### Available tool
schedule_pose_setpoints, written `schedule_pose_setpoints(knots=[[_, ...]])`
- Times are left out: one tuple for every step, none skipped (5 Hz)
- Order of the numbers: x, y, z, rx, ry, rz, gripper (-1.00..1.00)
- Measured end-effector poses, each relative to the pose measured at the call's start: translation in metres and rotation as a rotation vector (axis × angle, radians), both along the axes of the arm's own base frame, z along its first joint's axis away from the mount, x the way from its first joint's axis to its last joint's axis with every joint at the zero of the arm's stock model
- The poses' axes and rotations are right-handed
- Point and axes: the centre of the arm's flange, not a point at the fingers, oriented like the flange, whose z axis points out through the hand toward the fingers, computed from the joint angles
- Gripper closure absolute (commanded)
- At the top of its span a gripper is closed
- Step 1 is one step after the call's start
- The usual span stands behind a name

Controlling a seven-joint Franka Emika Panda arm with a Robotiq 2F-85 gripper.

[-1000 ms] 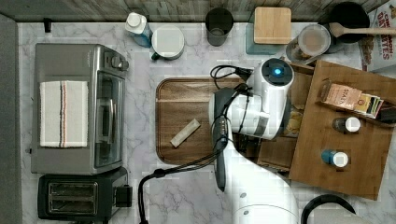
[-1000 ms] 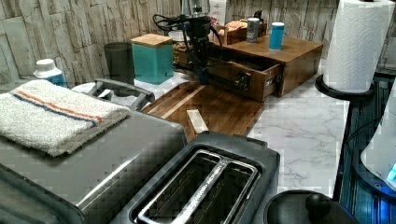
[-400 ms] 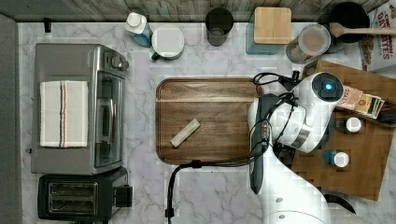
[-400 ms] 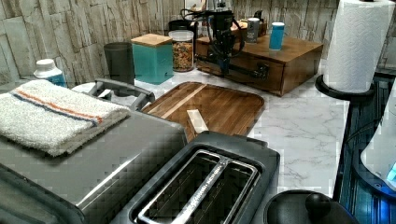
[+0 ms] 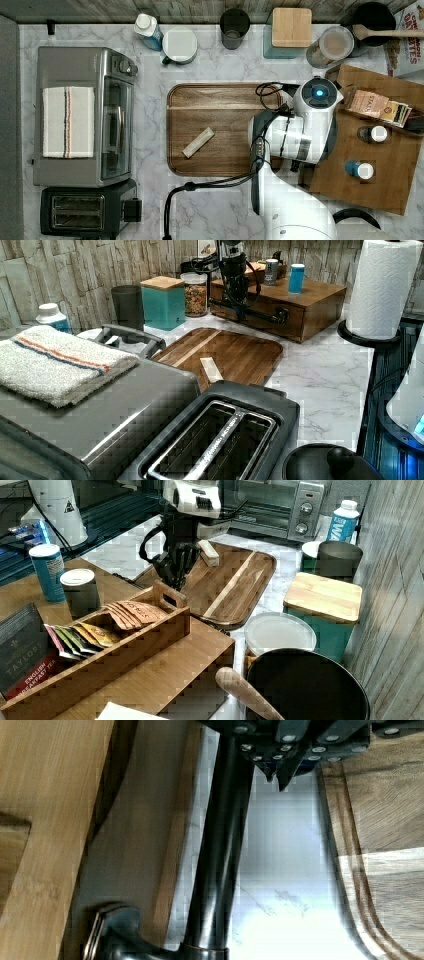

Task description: Close the drawer.

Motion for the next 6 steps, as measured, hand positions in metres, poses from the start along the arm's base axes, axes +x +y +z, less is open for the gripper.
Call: schedule_pose_setpoints(knots=[[-0.0003, -0.0014, 0.0007, 0.000, -0.002, -0.005, 1.00], [0.0000, -0.0022, 0.0007, -0.002, -0.006, -0.007, 1.00], [-0.0017, -0.0011, 0.0009, -0.001, -0.007, -0.006, 1.00], [-0.0024, -0.0015, 0.0002, -0.003, -0.014, -0.006, 1.00], [-0.0023, -0.0015, 0.0009, -0.003, -0.015, -0.005, 1.00], [-0.0024, -0.0013, 0.0009, -0.003, -0.014, -0.005, 1.00]])
